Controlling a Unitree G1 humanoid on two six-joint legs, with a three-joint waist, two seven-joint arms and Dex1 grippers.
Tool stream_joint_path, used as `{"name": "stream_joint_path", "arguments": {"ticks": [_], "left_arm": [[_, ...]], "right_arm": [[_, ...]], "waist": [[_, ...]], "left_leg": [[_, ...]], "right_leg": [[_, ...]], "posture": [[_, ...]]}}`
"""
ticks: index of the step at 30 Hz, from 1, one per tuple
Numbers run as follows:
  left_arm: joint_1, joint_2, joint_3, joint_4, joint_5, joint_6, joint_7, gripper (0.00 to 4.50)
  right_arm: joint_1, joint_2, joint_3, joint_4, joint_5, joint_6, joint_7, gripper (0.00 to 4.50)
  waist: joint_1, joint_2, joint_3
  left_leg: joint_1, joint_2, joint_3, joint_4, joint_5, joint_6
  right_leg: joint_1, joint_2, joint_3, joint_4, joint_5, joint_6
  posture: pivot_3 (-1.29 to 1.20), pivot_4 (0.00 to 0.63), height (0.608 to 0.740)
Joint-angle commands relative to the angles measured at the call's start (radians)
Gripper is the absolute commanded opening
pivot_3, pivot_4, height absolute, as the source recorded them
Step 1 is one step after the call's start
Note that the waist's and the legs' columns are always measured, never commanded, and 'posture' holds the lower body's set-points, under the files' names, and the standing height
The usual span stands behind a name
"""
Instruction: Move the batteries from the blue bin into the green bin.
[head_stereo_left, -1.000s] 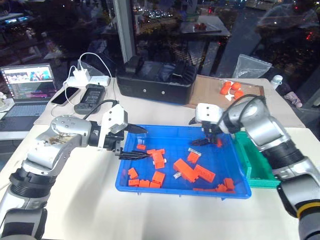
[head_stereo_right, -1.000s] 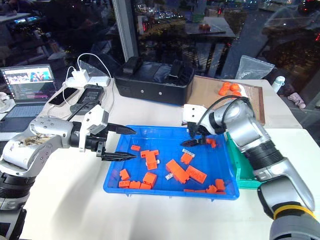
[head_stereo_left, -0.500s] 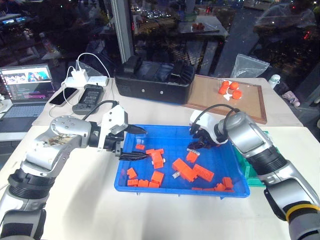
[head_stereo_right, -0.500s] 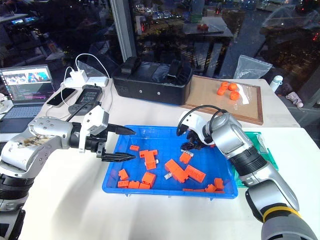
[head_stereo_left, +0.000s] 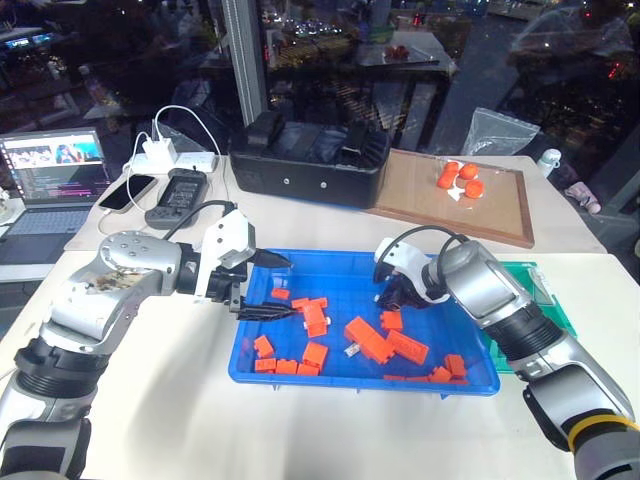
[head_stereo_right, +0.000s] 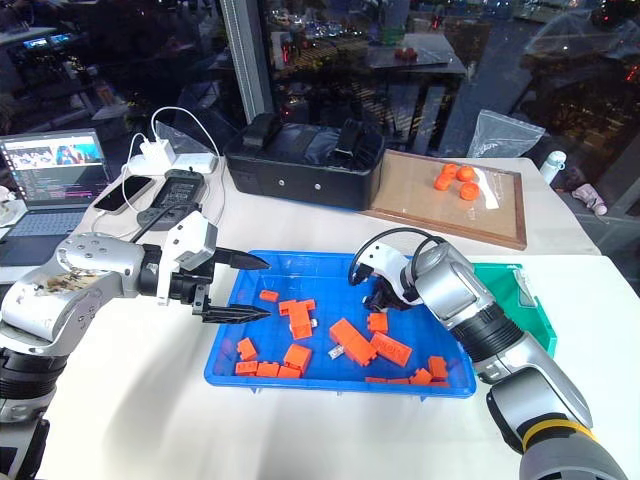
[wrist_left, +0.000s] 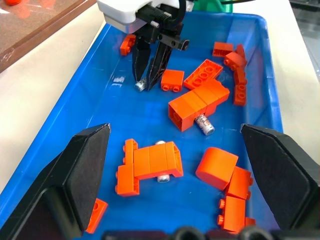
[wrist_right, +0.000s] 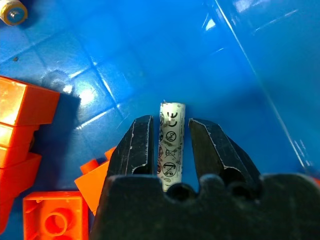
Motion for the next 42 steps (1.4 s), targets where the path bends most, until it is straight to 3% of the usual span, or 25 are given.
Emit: {"name": "stream_joint_path", "arguments": {"ticks": [1, 4, 5, 8, 16, 22, 27, 36, 37, 42], "left_arm": [[0.000, 0.013, 0.026, -0.024, -0.001, -0.013, 0.002, 4.50], [0.000, 0.013, 0.027, -0.024, 0.000, -0.014, 0.003, 4.50], [0.000, 0.012, 0.028, -0.024, 0.000, -0.015, 0.004, 4.50], [-0.001, 0.012, 0.030, -0.021, 0.000, -0.017, 0.003, 4.50], [-0.074, -0.050, 0.060, 0.038, -0.047, -0.003, 0.016, 4.50], [-0.132, -0.121, 0.069, 0.077, -0.090, 0.002, 0.015, 4.50], [-0.156, -0.154, 0.056, 0.094, -0.094, -0.008, 0.009, 4.50], [-0.158, -0.158, 0.045, 0.098, -0.078, -0.011, -0.001, 4.50], [-0.157, -0.155, 0.045, 0.096, -0.080, -0.009, -0.002, 4.50], [-0.141, -0.134, 0.048, 0.083, -0.077, -0.001, -0.008, 4.50]], "right_arm": [[-0.002, -0.005, 0.003, 0.024, -0.008, -0.020, -0.014, 1.39], [0.012, -0.019, 0.015, 0.038, -0.016, -0.034, -0.009, 1.39], [0.017, -0.026, 0.019, 0.038, -0.019, -0.042, -0.006, 0.88], [0.020, -0.041, 0.013, 0.027, -0.016, -0.070, 0.010, 0.26], [-0.062, -0.141, -0.173, -0.031, 0.081, -0.119, 0.076, 0.25], [-0.075, -0.373, -0.326, -0.019, 0.096, -0.164, 0.107, 0.25], [0.046, -0.545, -0.380, -0.009, 0.094, -0.141, 0.116, 0.25], [0.334, -0.528, -0.445, -0.130, 0.138, -0.009, 0.012, 0.25], [0.344, -0.525, -0.444, -0.130, 0.135, -0.013, -0.003, 1.06], [0.273, -0.524, -0.448, -0.162, 0.160, -0.017, -0.011, 2.79]], "waist": [[0.000, 0.000, 0.000], [0.000, 0.000, 0.000], [0.001, 0.000, 0.000], [0.002, 0.000, 0.000], [0.002, 0.000, 0.000], [0.012, 0.000, 0.000], [0.012, -0.001, 0.000], [-0.009, 0.002, 0.000], [-0.008, 0.002, 0.000], [-0.002, 0.002, 0.000]], "left_leg": [[0.000, 0.000, 0.000, 0.000, 0.000, 0.000], [0.000, 0.000, 0.000, 0.000, 0.000, 0.000], [0.000, 0.000, 0.000, 0.001, 0.000, 0.000], [0.001, 0.000, 0.000, 0.001, 0.000, 0.000], [0.000, 0.000, 0.000, 0.000, 0.000, 0.000], [-0.001, -0.001, 0.000, 0.000, 0.000, 0.000], [-0.001, -0.001, 0.001, -0.001, 0.000, 0.000], [0.003, 0.000, -0.003, 0.000, 0.000, 0.000], [0.003, 0.000, -0.003, 0.000, 0.000, 0.000], [0.003, -0.001, -0.003, 0.000, 0.000, 0.000]], "right_leg": [[0.000, 0.000, 0.000, 0.000, 0.000, 0.000], [0.001, 0.000, 0.000, 0.000, 0.000, 0.000], [0.001, 0.000, 0.000, 0.000, 0.000, 0.000], [0.002, 0.000, 0.000, 0.000, 0.000, 0.000], [0.001, 0.000, 0.000, 0.000, 0.000, 0.000], [0.001, 0.000, 0.000, -0.002, 0.000, 0.001], [0.001, -0.001, 0.000, -0.003, 0.000, 0.000], [0.004, 0.000, 0.003, -0.002, 0.000, 0.001], [0.004, 0.000, 0.003, -0.002, 0.000, 0.001], [0.004, -0.001, 0.003, -0.003, -0.001, 0.002]], "posture": [[0.00, 0.150, 0.740], [0.00, 0.150, 0.740], [0.00, 0.150, 0.740], [0.00, 0.150, 0.740], [0.00, 0.150, 0.740], [0.00, 0.150, 0.740], [0.00, 0.150, 0.740], [0.00, 0.150, 0.740], [0.00, 0.150, 0.740], [0.00, 0.150, 0.740]]}}
